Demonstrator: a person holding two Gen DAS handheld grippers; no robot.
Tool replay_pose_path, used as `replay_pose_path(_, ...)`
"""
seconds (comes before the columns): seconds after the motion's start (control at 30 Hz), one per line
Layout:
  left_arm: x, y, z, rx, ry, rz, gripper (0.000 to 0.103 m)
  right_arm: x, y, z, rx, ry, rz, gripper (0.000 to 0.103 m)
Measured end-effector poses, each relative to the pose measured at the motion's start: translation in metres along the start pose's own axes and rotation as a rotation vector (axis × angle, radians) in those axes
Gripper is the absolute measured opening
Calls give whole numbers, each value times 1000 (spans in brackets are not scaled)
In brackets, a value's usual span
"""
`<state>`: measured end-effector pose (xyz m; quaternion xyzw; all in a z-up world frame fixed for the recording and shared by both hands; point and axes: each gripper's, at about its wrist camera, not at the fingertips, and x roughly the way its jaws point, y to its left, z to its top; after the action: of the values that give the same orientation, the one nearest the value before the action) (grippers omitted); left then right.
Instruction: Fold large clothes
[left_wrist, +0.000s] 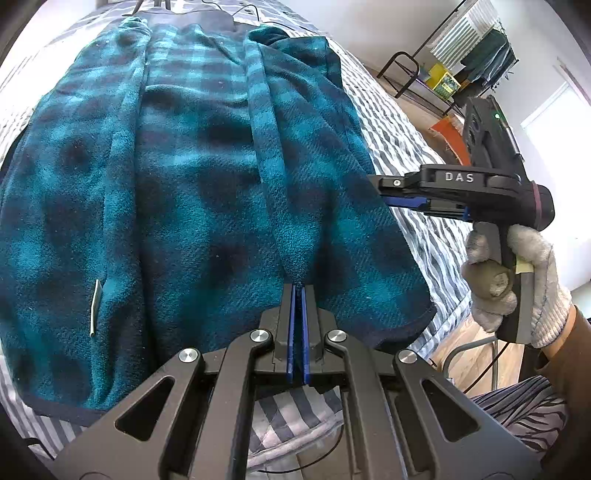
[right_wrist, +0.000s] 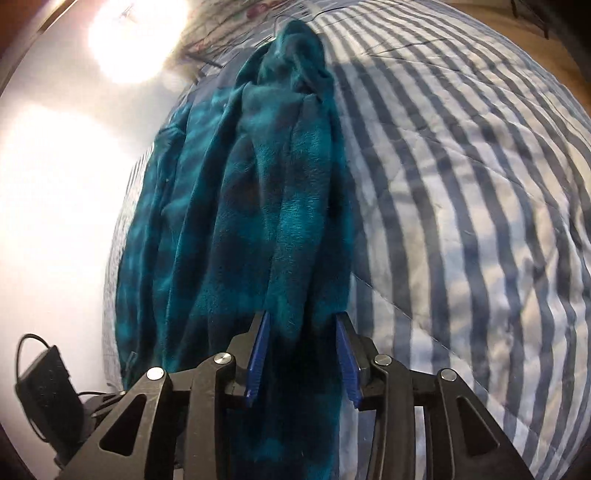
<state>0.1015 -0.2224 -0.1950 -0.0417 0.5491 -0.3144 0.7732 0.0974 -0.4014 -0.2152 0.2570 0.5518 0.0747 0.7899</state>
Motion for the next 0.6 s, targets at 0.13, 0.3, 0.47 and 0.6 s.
replay_pose_path(0.13,0,0,0,-2,2,0,0,0,17,5,-47,-17,-80,38)
replay_pose_path(0.3,-2,1,0,3,-4,4,0,-25,20,2,-64,-46,-28,37)
replay_pose_path(0.47,0,3,-1,-1,5,8,0,-6,2,-6,21,56,17,36)
replay_pose_path(0.6,1,2,-2,-1,7,-1,0,2,-4,-8,41,61,38,19)
